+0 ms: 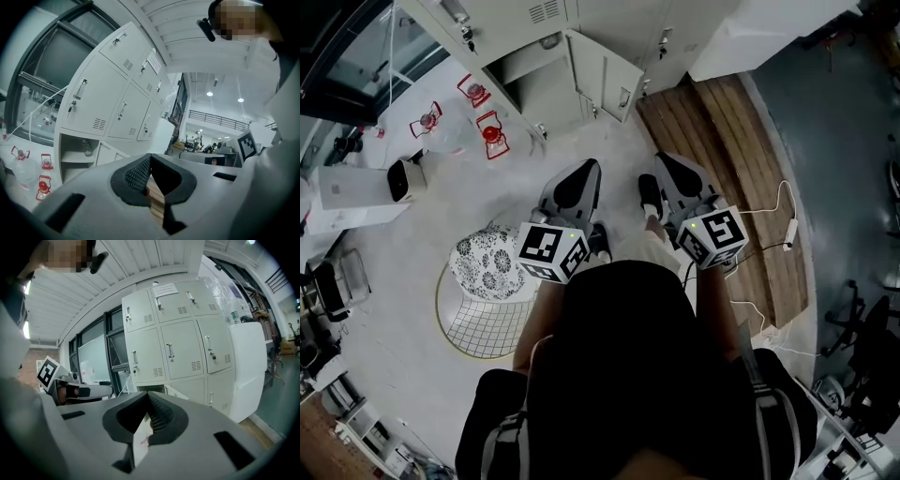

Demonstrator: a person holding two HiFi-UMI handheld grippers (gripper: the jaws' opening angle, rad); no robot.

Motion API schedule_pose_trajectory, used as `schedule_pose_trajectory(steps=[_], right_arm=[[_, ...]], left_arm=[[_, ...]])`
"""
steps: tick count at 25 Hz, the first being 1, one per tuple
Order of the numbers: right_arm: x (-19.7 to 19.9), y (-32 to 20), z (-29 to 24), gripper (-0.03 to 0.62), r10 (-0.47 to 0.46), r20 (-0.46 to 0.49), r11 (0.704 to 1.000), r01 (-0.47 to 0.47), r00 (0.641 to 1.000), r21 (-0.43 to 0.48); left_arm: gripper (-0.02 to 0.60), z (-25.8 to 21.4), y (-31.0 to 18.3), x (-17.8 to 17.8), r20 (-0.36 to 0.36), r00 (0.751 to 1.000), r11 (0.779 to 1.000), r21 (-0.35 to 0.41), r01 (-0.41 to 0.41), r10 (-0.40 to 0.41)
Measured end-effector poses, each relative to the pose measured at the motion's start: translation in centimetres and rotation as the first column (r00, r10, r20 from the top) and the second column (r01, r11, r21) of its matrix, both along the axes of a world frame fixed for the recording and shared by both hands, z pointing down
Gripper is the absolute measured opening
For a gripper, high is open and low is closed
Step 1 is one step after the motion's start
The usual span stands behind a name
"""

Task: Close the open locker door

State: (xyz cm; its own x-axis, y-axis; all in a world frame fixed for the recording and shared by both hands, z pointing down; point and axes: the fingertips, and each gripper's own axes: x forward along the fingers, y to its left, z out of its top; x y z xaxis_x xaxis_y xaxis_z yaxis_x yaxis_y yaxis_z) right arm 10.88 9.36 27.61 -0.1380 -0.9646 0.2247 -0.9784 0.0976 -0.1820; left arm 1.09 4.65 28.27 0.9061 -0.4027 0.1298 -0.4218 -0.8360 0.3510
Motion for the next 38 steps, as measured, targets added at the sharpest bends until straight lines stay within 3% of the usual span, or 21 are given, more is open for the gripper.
schedule_pose_trajectory(steps=[8,17,24,29,38], right_arm=[[4.0,-6.5,0.5,0.003,-0.100,0.002,0.995,0.100,0.995,-0.006],[9.7,-13.4,0.2,0.003,-0.261,-0.019,0.965,0.261,0.965,0.000],[13.9,-16.9,3.2,0.003,-0.385,-0.026,0.922,0.382,0.923,-0.067],[15.8,-18.3,6.6,0.003,-0.473,-0.027,0.874,0.466,0.880,-0.140],[17.1,-19.8,13.4,0.003,-0.599,-0.065,0.788,0.574,0.798,-0.220]], left_arm=[[0.017,0.3,-4.7,2.6,0.027,0.994,0.994,-0.002,0.109,-0.109],[0.017,-0.6,-8.9,8.1,0.033,0.967,0.967,0.017,0.254,-0.254],[0.017,0.5,-10.4,11.3,0.068,0.921,0.924,0.005,0.383,-0.383],[0.017,1.5,-10.6,12.9,0.088,0.885,0.888,-0.022,0.460,-0.457],[0.018,3.9,-10.6,14.8,0.131,0.836,0.837,-0.059,0.544,-0.534]])
